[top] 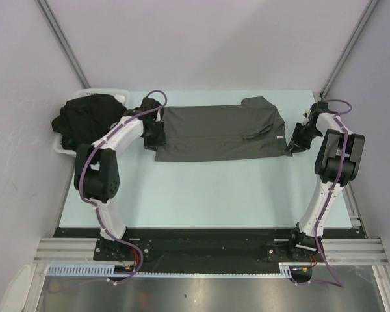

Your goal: Fold and stack the t-shirts

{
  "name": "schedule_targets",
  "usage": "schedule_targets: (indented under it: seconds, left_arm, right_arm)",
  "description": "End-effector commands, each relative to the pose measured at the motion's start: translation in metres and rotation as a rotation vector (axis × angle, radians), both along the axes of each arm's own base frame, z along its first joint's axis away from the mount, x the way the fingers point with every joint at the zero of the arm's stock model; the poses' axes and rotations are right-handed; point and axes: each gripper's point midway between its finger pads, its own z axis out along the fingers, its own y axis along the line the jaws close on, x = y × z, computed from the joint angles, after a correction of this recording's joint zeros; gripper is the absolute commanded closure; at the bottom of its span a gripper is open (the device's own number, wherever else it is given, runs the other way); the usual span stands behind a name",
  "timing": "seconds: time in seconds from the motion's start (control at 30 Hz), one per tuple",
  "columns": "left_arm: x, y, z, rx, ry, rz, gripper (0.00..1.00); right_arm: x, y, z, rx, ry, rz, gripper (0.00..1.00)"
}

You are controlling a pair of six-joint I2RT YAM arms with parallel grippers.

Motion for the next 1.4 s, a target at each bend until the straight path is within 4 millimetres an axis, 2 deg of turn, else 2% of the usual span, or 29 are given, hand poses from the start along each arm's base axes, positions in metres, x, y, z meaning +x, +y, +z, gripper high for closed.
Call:
schedule_targets:
  seconds: [0.0, 0.03, 0.07, 0.17, 0.33, 0.87, 1.37]
  left_arm:
    - [0.006, -0.005, 0.014, -0.027, -0.055, 0.009, 0.53]
    - [0.007, -0.006, 0.013, -0.026, -0.053, 0.007, 0.53]
    - [0.009, -0.006, 0.015, -0.028, -0.059, 0.007, 0.53]
    - [0.01, -0.006, 0.014, -0.028, -0.056, 0.01, 0.53]
    - [0.006, 0.003, -0.002, 0.031, -0.014, 0.031, 0.54]
    - [0.005, 0.01, -0.038, 0.077, 0.061, 0.073, 0.54]
    - [0.005, 0.02, -0.063, 0.15, 0.099, 0.079, 0.55]
  right_arm:
    - [-0.003, 0.003, -0.014, 0.017, 0.026, 0.007, 0.77]
    - [-0.004, 0.004, -0.015, 0.018, 0.03, 0.007, 0.8]
    - [-0.005, 0.005, -0.018, 0.021, 0.037, 0.009, 0.89]
    - [-0.008, 0.006, -0.023, 0.023, 0.059, 0.013, 1.0]
    - [-0.009, 0.006, -0.019, 0.016, 0.056, 0.013, 1.0]
    - [-0.005, 0.012, -0.01, 0.025, 0.048, 0.029, 1.0]
    - [-0.004, 0.012, -0.005, 0.025, 0.043, 0.031, 1.0]
